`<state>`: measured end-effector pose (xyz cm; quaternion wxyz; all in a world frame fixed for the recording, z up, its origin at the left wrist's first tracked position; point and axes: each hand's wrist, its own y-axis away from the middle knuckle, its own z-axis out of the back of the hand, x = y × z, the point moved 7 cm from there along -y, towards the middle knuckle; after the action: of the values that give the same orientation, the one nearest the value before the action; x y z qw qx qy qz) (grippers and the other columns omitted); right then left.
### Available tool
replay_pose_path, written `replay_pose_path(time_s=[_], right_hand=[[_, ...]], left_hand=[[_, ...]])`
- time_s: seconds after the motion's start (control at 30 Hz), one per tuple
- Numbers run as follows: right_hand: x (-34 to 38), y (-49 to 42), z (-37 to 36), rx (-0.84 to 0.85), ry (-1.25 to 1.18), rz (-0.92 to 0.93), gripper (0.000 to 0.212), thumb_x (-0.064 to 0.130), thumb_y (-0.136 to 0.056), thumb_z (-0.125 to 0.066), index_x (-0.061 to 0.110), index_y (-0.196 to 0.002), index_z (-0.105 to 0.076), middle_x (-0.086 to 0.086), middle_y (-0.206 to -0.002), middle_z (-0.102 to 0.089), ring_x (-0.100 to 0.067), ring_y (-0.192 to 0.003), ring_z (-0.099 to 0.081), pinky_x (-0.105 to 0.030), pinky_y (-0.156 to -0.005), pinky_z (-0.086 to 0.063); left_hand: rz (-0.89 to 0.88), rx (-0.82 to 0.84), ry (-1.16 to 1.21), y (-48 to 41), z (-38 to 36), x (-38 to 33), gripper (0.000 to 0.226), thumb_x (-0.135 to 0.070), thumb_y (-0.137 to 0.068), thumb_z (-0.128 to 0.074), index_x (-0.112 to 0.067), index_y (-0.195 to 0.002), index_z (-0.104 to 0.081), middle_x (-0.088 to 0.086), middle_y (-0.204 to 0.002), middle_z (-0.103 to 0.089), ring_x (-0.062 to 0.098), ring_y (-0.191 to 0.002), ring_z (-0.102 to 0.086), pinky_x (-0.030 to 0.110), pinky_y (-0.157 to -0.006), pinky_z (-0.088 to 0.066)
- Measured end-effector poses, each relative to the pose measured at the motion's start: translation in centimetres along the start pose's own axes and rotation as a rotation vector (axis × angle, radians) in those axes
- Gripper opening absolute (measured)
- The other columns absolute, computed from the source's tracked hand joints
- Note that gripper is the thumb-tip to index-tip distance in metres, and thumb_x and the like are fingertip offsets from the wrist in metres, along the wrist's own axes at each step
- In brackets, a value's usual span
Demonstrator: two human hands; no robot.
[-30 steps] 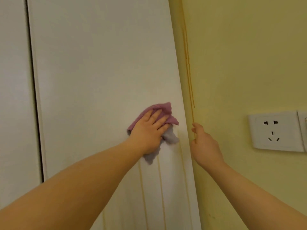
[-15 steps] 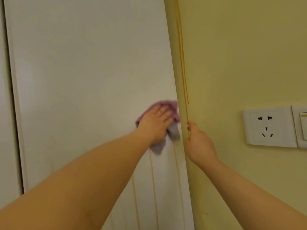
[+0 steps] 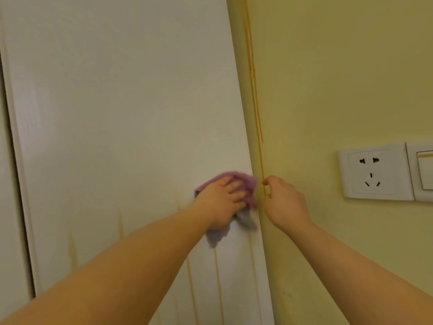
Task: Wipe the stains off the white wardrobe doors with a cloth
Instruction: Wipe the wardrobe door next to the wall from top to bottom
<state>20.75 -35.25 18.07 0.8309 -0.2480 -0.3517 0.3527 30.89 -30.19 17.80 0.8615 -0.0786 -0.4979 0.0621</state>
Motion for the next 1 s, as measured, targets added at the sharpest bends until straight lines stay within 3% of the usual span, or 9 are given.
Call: replay_pose_path(time_s=[0.07,0.2,0.3,0.37,0.53,0.67,0.83,0.9,1.0], right_hand=[[-0.3,0.0,-0.4,0.006,0.081,0.007,0.040,0.013,-0.092,-0.037,0.016,-0.132,-0.040,-0.003,-0.139,-0.043,-0.022,-0.130,-0.036,-0.033,-0.100,-0.028],[-2.0,0.0,-1.0,0.038,0.331,-0.050,0.054,0.011,-0.093,-0.029,0.014,-0.145,-0.019,-0.003,-0.156,-0.007,-0.021,-0.144,0.003,-0.040,-0.114,0.001],[-2.9,0.6,-1.1,0.063,0.510,-0.043,0.059,0.011,-0.093,-0.022,0.010,-0.148,-0.001,-0.008,-0.156,0.007,-0.025,-0.143,0.012,-0.044,-0.113,0.009],[-3.0,0.9,-1.3,0.089,0.569,-0.027,0.060,0.011,-0.093,-0.019,0.009,-0.147,0.006,-0.011,-0.155,0.012,-0.026,-0.142,0.014,-0.044,-0.113,0.010],[-3.2,1.0,-2.0,0.156,0.725,-0.001,0.061,0.017,-0.095,-0.020,0.011,-0.147,0.012,-0.015,-0.153,0.020,-0.032,-0.140,0.019,-0.049,-0.111,0.010],[-2.8,1.0,-2.3,0.207,0.745,-0.022,0.060,0.021,-0.095,-0.020,0.016,-0.148,0.008,-0.018,-0.152,0.021,-0.036,-0.139,0.019,-0.053,-0.109,0.012],[-1.8,1.2,-2.3,0.176,0.647,0.006,0.061,0.017,-0.094,-0.023,0.021,-0.149,0.003,-0.013,-0.154,0.016,-0.033,-0.140,0.020,-0.056,-0.107,0.015],[-1.1,1.2,-2.7,0.173,0.555,0.038,0.062,0.014,-0.093,-0.025,0.022,-0.149,0.001,-0.008,-0.155,0.015,-0.031,-0.140,0.020,-0.054,-0.108,0.014],[0.3,0.9,-3.1,0.154,0.436,0.068,0.062,0.011,-0.093,-0.025,0.021,-0.149,0.000,-0.004,-0.156,0.011,-0.028,-0.142,0.016,-0.050,-0.111,0.010]], left_hand=[[-0.074,0.037,-0.026,0.1,-0.3,-0.1,0.054,-0.037,-0.099,-0.035,-0.028,-0.150,-0.019,-0.006,-0.159,-0.008,0.022,-0.146,0.003,0.037,-0.114,0.013],[0.268,-0.146,0.006,0.2,1.9,3.6,0.060,-0.038,-0.100,-0.029,-0.020,-0.152,-0.005,0.004,-0.160,0.005,0.027,-0.145,0.011,0.040,-0.111,0.019],[0.047,-0.020,-0.001,-0.1,0.0,0.5,0.059,-0.041,-0.099,-0.036,-0.027,-0.151,-0.014,-0.003,-0.160,-0.001,0.024,-0.146,0.008,0.040,-0.112,0.017],[-0.081,0.065,-0.027,0.2,-1.0,-0.7,0.056,-0.039,-0.099,-0.038,-0.031,-0.150,-0.017,-0.006,-0.159,-0.004,0.021,-0.146,0.006,0.038,-0.113,0.014],[0.240,-0.110,0.005,1.0,1.0,2.6,0.068,-0.043,-0.098,-0.038,-0.022,-0.152,-0.003,0.003,-0.159,0.010,0.027,-0.145,0.015,0.040,-0.108,0.022],[-0.027,0.044,-0.002,1.7,-1.3,-0.9,0.066,-0.043,-0.094,-0.045,-0.029,-0.151,-0.015,-0.002,-0.160,-0.001,0.025,-0.146,0.008,0.039,-0.112,0.016],[0.248,-0.108,0.049,3.7,0.8,3.0,0.067,-0.041,-0.098,-0.037,-0.022,-0.152,-0.002,0.005,-0.159,0.010,0.028,-0.145,0.014,0.040,-0.111,0.019],[0.126,0.010,0.047,3.6,-0.6,1.1,0.077,-0.046,-0.092,-0.049,-0.026,-0.152,-0.006,0.001,-0.159,0.008,0.028,-0.145,0.013,0.041,-0.111,0.019],[-0.001,0.046,0.016,4.3,-0.9,0.6,0.056,-0.038,-0.098,-0.037,-0.029,-0.150,-0.019,-0.002,-0.160,-0.002,0.024,-0.146,0.006,0.037,-0.113,0.016]])
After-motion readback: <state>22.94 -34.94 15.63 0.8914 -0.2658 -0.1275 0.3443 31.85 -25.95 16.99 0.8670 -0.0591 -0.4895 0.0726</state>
